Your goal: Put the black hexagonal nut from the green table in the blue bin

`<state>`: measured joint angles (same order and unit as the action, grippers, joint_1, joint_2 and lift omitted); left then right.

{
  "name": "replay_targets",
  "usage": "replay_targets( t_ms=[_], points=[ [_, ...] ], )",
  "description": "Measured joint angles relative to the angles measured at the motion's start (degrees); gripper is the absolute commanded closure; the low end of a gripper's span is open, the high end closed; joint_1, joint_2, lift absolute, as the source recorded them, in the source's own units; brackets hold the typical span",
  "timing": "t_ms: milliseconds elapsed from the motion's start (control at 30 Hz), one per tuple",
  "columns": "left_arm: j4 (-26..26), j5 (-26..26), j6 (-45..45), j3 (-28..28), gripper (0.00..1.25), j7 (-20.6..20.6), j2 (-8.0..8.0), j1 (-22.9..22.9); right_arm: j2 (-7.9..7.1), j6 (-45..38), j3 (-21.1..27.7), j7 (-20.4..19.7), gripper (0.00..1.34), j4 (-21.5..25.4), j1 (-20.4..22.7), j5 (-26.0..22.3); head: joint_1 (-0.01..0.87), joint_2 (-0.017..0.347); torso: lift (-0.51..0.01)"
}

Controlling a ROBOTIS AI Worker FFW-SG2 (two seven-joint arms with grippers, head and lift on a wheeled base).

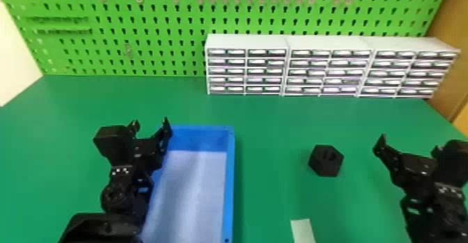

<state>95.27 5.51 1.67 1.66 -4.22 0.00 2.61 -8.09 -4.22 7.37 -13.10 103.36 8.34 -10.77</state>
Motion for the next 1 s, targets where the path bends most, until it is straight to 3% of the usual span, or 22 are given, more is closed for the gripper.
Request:
replay_targets(
  t_ms=[633,1000],
  points=[
    [0.0,-0.24,0.0,-0.08,0.51,0.0,0.0,-0.1,-0.53,-2.31,0.27,0.19,0.11,0.31,-0.67,-1.11,0.657,0.057,-0.095],
    [0.0,-0.27,0.0,-0.03,0.51,0.0,0.0,-0.07,-1.22,-16.46,2.05,6.3,0.11,4.13,-2.75,-1.92,0.657,0.057,-0.095]
  ],
)
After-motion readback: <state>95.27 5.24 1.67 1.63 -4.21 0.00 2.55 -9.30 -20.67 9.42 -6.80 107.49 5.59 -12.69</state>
